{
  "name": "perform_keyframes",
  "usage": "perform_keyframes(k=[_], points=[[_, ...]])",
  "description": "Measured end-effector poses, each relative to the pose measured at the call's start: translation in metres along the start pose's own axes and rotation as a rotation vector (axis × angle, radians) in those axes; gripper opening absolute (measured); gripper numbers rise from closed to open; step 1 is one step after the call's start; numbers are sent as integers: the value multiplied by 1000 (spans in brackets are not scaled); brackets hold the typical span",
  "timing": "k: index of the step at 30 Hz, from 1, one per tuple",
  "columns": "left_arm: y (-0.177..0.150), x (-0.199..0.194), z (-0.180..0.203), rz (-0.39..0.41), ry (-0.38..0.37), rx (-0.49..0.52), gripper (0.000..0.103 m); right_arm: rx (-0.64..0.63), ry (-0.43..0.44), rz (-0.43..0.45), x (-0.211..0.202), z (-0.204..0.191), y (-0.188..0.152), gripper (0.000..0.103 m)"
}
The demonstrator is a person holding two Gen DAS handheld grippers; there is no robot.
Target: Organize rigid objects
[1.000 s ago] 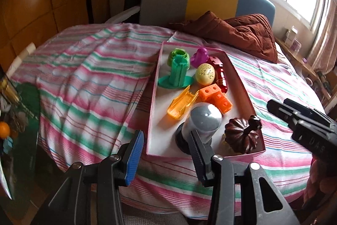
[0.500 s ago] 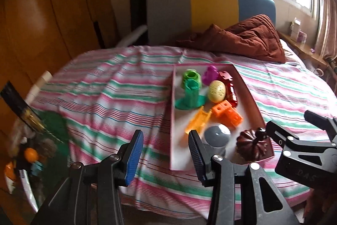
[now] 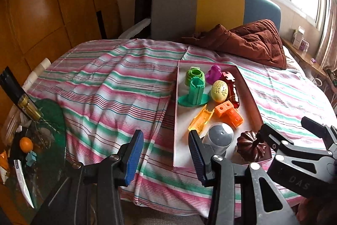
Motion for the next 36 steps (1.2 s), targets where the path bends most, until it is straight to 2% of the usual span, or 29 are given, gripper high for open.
perform_keyframes(k=[7, 15, 21, 36], points=[[0, -1, 2, 5, 13, 10, 45, 19, -24, -16, 5, 3, -1, 103], [-5, 3, 3, -21, -25, -10, 45, 24, -58, -6, 7, 7, 0, 103], [-7, 2, 7, -24, 6, 20, 44, 46, -60, -7, 9, 9, 1, 103], [-5, 0, 24, -16, 1, 79, 44, 72, -76, -12, 13, 15, 2, 103]])
Point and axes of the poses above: each gripper's, at about its wrist camera, not at the fingertips, and x roughly the way its jaws point, z to its right, y to its top, the point moved 9 cm from there along x, roughly the way its jaws point, and after that the axes turned 11 degrees about x, right-handed, at the moved point
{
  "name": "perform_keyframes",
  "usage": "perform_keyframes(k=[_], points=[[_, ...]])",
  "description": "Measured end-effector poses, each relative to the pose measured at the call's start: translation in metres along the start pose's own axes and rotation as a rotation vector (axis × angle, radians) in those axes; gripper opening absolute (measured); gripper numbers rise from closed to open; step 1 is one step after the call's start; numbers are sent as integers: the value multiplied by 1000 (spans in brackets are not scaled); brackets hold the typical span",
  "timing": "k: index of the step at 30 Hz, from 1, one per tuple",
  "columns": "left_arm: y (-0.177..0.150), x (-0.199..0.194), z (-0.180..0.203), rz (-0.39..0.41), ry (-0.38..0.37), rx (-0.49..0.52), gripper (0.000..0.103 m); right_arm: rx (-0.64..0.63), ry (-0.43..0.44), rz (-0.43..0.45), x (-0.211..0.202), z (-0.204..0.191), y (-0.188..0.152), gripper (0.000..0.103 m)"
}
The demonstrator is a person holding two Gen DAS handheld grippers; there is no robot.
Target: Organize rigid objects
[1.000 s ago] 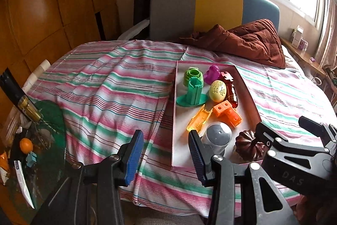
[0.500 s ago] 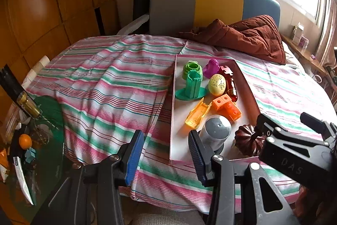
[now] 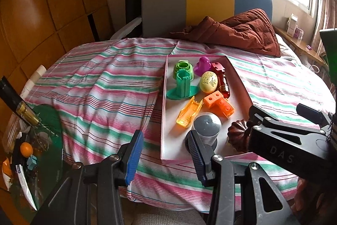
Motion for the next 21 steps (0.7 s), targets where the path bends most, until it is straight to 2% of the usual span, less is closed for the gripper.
perform_keyframes(k=[10, 21], points=[[3, -3, 4, 18, 14, 19, 44, -8, 0, -5, 1, -2, -1, 103], [3, -1, -1, 26, 21, -5, 44, 3, -10, -6, 3, 1, -1, 103]])
Point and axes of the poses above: each gripper's, at about its wrist camera, not at the fingertips, and x roughly the way its jaws point, z to its right, y to its top, the point moved 9 cm from there along x, roughly the way its jaws point, and after that the axes turned 11 degrees about x, right-handed, at the moved point
